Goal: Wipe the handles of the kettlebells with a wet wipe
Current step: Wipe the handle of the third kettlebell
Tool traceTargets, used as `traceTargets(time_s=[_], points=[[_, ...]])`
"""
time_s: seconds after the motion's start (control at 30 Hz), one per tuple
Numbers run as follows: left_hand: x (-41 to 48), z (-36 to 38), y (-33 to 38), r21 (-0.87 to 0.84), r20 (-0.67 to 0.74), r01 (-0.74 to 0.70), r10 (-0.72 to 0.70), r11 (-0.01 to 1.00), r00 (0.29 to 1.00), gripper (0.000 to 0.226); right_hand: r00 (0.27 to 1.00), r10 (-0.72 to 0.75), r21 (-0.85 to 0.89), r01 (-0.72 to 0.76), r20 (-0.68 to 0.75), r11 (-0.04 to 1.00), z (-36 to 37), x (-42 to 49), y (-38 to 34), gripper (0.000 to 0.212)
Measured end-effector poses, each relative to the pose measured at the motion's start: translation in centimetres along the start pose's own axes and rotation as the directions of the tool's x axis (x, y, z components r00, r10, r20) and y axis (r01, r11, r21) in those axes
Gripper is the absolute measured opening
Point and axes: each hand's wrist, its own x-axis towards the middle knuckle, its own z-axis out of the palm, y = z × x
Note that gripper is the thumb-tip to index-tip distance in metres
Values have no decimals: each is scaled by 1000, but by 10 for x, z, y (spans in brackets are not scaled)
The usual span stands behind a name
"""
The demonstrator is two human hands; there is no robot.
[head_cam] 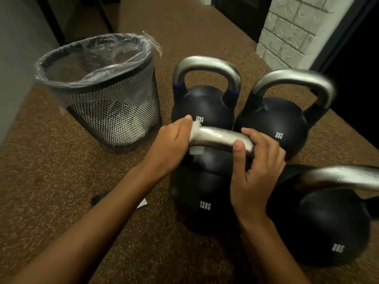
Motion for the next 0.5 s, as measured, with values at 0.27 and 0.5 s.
traceTargets(time_s=[0.27,0.5], points=[[-12,14,8,449,-8,-374,422,812,907,41,1000,-14,-1,14,-14,1000,1,0,0,34],[2,2,10,236,13,-173,175,956,984,44,1000,-9,3,9,-10,1000,0,0,0,35]])
